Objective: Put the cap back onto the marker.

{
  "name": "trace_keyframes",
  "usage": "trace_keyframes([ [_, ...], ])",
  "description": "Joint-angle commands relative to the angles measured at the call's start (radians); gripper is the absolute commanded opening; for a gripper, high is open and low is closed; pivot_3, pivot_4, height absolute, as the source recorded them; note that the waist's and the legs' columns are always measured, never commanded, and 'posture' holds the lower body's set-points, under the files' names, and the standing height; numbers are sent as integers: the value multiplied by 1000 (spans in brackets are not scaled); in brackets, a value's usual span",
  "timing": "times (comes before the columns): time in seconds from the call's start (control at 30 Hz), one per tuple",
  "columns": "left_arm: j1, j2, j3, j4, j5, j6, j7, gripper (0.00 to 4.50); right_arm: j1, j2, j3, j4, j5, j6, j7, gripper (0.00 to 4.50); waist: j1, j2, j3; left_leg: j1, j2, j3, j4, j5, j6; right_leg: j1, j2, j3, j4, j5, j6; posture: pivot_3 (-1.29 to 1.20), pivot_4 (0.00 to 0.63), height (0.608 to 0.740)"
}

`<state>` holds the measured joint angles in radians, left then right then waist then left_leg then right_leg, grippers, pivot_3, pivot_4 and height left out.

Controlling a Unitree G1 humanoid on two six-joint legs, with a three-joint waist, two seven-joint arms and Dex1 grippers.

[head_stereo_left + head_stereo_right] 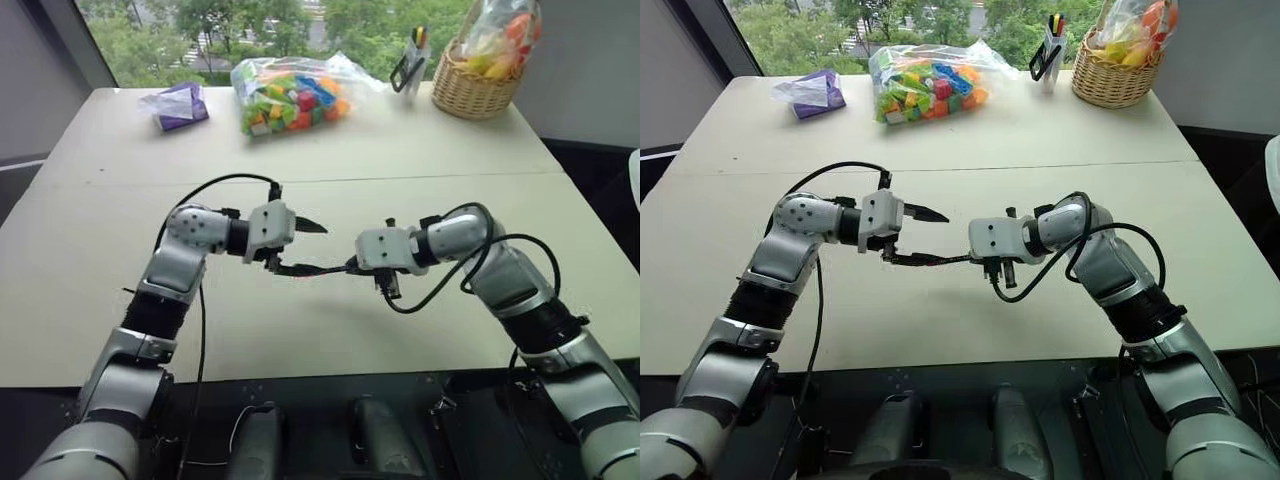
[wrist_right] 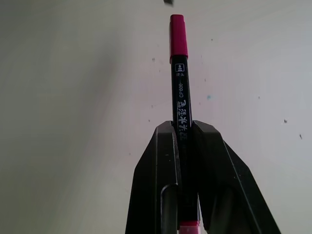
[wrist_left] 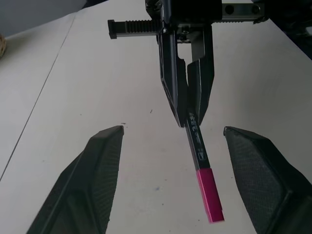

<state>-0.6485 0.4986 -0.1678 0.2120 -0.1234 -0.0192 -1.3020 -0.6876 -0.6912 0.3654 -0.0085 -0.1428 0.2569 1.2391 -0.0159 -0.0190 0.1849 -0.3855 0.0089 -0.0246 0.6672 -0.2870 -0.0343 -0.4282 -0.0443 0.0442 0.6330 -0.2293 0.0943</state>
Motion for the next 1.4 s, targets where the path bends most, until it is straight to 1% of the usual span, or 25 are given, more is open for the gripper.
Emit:
trace_keyframes([
  [0.03,19,28,51,-66,-47,38,37,3913,10,-47,-70,25,20,-28,-20,0,0,0,0,0,0,0,0,0,0,0,0,0,0,0,0,0,150,740],
  [0.2,49,49,74,-108,-77,91,90,3913,64,-93,-166,24,67,26,-67,0,3,0,0,0,0,0,0,0,0,0,0,0,0,0,0,0,150,740],
  [0.3,51,40,76,-120,-98,121,115,3913,105,-91,-252,-34,97,128,-141,0,3,0,0,0,0,0,0,0,0,0,0,0,0,0,0,0,150,740],
  [0.37,53,31,78,-126,-110,139,130,3913,133,-72,-337,-113,127,270,-220,0,3,0,0,0,0,0,0,0,0,0,0,0,0,0,0,0,150,740],
  [0.43,56,27,79,-130,-122,153,139,3913,147,-52,-387,-169,141,390,-292,0,3,0,0,-1,0,0,0,0,0,0,0,0,0,0,0,0,150,740],
  [0.53,56,20,80,-135,-149,192,141,3913,191,6,-485,-251,137,584,-443,0,2,0,0,0,0,-1,0,0,0,0,0,0,0,0,0,0,150,740],
  [0.67,42,12,78,-133,-174,223,134,3913,270,65,-572,-348,139,759,-572,0,5,0,0,-1,0,-1,0,0,0,0,0,0,0,0,0,0,150,740],
  [0.77,29,7,78,-132,-190,235,128,3913,313,100,-619,-387,143,840,-641,0,3,0,0,-1,0,-1,0,0,0,0,0,0,0,0,0,0,150,740],
  [0.9,-5,-2,87,-132,-228,265,113,3913,397,158,-716,-386,138,883,-750,0,5,0,0,-1,0,-1,0,0,0,0,0,0,0,0,0,0,150,740],
  [1.0,-20,-1,100,-147,-267,301,107,3913,419,186,-769,-371,151,895,-803,0,2,0,0,-1,0,-1,0,0,0,0,0,0,0,0,0,0,150,740],
  [1.13,-38,0,137,-192,-350,382,120,3913,454,182,-780,-358,169,876,-825,0,-4,0,0,-1,0,-1,0,0,0,0,1,0,0,0,0,0,150,740],
  [1.23,-44,17,159,-230,-409,461,124,3913,473,179,-782,-349,182,865,-835,0,-3,0,0,-1,0,-1,0,0,0,0,1,0,0,0,0,0,150,740],
  [1.4,-31,52,162,-267,-425,500,117,3913,482,174,-786,-332,204,856,-850,0,-3,1,0,0,0,-1,0,0,0,0,1,0,0,0,0,0,150,740],
])
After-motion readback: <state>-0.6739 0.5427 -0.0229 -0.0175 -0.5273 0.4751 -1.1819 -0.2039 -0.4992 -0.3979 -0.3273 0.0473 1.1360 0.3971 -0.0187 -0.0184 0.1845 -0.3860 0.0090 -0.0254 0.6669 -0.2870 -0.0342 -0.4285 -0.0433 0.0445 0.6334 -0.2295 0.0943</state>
